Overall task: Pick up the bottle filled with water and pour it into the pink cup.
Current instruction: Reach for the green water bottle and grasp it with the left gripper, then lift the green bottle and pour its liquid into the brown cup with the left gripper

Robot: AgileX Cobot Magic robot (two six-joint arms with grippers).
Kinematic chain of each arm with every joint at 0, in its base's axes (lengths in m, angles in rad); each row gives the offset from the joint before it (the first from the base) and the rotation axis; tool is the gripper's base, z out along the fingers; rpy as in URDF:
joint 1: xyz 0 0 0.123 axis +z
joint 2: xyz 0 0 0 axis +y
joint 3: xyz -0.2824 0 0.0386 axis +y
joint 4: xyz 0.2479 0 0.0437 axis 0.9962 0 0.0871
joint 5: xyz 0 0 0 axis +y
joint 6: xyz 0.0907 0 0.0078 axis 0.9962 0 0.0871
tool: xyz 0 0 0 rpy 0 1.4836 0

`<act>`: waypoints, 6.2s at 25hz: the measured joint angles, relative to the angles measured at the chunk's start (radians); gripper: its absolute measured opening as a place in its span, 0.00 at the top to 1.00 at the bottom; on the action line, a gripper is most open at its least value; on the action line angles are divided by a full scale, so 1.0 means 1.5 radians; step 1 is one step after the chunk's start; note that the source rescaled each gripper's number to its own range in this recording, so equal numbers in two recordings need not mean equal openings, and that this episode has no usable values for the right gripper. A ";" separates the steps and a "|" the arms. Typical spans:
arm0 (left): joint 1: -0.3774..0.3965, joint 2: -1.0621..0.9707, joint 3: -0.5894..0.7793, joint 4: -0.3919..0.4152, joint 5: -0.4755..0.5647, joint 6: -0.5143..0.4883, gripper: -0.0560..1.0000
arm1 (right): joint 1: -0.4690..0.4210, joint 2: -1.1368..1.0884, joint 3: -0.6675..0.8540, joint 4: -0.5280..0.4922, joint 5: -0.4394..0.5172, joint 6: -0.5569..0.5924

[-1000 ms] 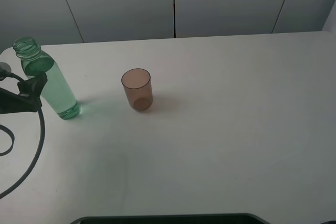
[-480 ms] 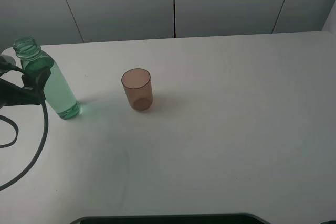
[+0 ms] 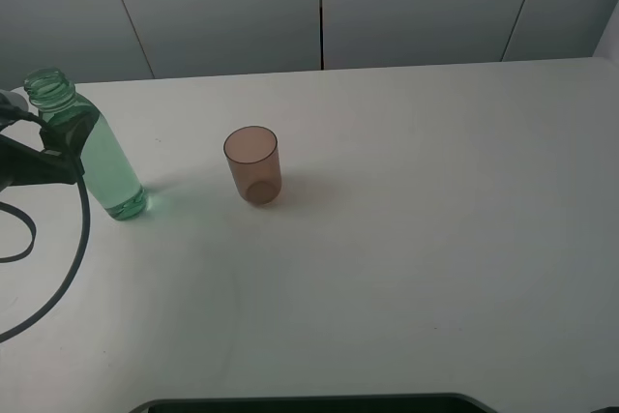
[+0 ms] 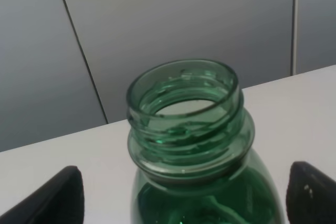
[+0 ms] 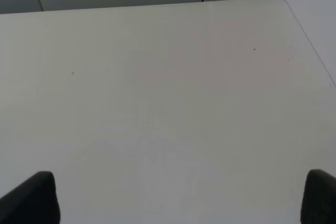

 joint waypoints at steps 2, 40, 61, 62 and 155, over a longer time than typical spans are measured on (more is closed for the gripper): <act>0.000 0.000 0.000 0.000 0.000 -0.012 0.03 | 0.000 0.000 0.000 0.000 0.000 0.000; 0.000 0.092 -0.093 0.068 0.092 -0.074 0.03 | 0.000 0.000 0.000 0.000 0.000 0.000; 0.000 0.195 -0.140 0.117 0.003 -0.050 0.35 | 0.000 0.000 0.000 0.000 0.000 0.000; 0.000 0.195 -0.140 0.117 0.002 -0.051 0.74 | 0.000 0.000 0.000 0.000 0.000 0.000; -0.162 0.064 -0.463 0.554 0.632 -0.015 0.94 | 0.000 0.000 0.000 0.000 0.000 0.001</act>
